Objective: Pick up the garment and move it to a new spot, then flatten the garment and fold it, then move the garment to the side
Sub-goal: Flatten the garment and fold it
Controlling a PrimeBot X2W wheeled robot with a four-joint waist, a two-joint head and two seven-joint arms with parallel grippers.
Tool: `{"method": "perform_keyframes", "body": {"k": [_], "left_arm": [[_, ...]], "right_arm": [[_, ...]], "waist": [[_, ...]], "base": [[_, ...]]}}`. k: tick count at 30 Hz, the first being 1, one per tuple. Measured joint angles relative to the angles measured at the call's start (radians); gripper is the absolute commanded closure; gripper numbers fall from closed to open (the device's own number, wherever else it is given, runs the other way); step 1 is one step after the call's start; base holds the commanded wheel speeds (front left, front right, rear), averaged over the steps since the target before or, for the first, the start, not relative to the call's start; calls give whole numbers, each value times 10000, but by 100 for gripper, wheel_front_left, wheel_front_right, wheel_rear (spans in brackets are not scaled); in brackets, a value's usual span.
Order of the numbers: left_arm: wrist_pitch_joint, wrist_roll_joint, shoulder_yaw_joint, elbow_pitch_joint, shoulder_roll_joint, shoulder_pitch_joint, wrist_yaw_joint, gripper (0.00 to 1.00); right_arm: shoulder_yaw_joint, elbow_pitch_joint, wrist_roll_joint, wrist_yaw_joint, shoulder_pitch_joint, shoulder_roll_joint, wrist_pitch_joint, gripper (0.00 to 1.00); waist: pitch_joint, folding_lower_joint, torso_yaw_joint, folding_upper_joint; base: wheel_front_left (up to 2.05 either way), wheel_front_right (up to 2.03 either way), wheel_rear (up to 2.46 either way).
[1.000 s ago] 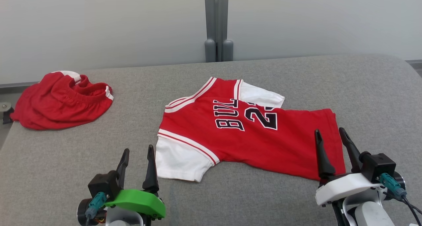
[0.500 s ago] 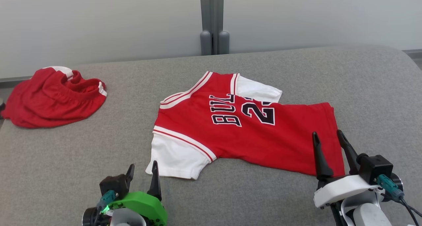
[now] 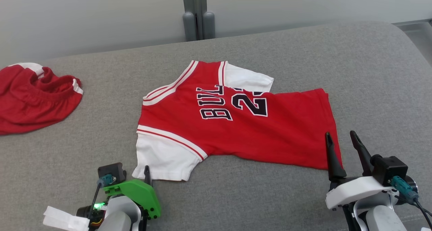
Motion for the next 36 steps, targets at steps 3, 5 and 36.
{"method": "perform_keyframes", "body": {"k": [3, 5, 36], "left_arm": [[15, -96, 0, 222, 2, -184, -82, 5], [10, -102, -46, 382, 8, -270, -161, 73], [-221, -410, -40, -4506, 721, 2009, 391, 100]], "right_arm": [[-153, 96, -46, 0, 11, -2, 0, 0], [-272, 217, -54, 0, 27, -2, 0, 0], [-510, 4644, 305, -4, -818, -59, 1068, 42]], "waist": [[100, 0, -121, 0], [143, 0, -175, 0], [-181, 0, 1259, 0]], "base": [[0, 0, 0], [0, 0, 0], [0, 0, 0]]}}
